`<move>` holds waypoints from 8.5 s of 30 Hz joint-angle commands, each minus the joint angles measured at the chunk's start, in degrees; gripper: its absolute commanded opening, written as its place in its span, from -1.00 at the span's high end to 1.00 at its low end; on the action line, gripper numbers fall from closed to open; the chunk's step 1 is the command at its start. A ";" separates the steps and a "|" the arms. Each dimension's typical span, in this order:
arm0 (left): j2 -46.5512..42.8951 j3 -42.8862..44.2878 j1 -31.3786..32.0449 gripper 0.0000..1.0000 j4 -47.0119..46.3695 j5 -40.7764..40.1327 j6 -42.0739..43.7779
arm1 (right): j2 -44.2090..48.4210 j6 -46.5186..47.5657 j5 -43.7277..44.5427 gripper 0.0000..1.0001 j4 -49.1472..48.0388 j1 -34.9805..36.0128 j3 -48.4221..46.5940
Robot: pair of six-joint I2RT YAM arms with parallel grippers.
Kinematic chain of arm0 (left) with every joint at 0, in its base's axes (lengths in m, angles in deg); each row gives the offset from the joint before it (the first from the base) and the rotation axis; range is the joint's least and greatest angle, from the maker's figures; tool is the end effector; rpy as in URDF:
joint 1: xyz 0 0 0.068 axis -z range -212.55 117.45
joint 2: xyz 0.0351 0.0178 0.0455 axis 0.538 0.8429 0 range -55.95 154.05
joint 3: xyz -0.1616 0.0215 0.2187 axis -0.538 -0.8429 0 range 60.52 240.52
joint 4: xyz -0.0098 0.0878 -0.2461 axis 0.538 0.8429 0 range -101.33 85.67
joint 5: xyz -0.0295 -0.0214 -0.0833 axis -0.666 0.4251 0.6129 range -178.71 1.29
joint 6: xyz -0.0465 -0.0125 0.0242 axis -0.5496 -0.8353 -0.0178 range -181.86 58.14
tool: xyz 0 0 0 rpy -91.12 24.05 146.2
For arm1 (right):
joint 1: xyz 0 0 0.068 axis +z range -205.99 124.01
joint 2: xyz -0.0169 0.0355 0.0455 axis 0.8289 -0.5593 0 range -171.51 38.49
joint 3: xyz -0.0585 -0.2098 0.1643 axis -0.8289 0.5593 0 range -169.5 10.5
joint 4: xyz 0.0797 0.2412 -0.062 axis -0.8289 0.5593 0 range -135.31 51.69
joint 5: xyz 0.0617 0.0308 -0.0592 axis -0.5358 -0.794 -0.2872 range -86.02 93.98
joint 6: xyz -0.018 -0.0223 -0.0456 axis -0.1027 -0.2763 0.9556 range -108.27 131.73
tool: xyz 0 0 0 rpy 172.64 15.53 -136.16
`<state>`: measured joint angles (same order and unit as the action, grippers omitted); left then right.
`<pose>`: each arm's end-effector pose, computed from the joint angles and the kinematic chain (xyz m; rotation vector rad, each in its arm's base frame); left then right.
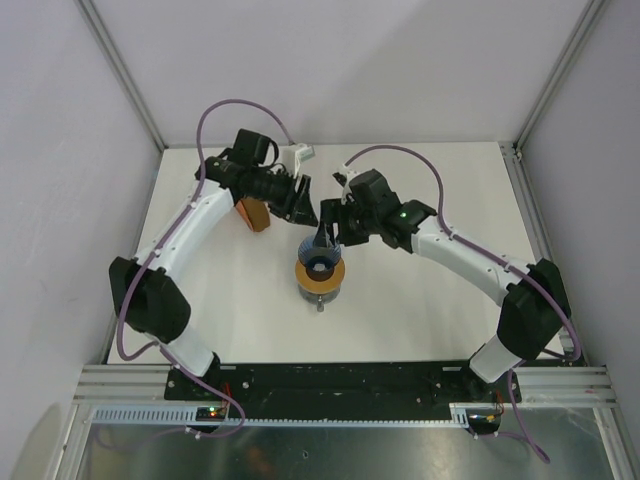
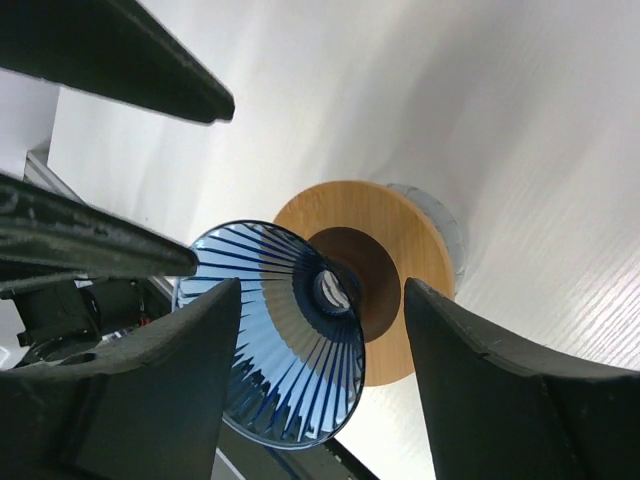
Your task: Place the coffee filter in the dripper
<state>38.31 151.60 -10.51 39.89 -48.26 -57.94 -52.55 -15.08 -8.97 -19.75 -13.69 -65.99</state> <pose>0.3124 -0.1515 0.3409 0.8348 2.3282 -1.0176 0.2610 0.2482 0.3040 -0.4503 2.3680 0.8598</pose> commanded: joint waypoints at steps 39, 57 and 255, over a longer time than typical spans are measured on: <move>-5.11 -33.90 -7.33 0.39 -53.73 -60.26 -8.36 | 18.50 10.70 30.62 -0.91 1.25 -9.17 7.21; 2.55 -32.92 -9.75 0.50 -54.03 -55.38 -13.01 | 16.97 12.36 29.73 -0.91 0.62 -9.38 7.32; -4.47 -36.21 -15.37 0.82 -47.54 -45.64 -13.07 | 15.30 12.81 20.46 -0.91 2.20 -9.70 7.32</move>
<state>35.46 115.54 -25.52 -6.51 -95.47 -70.57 -37.95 -2.55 11.47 -16.87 -23.24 -58.60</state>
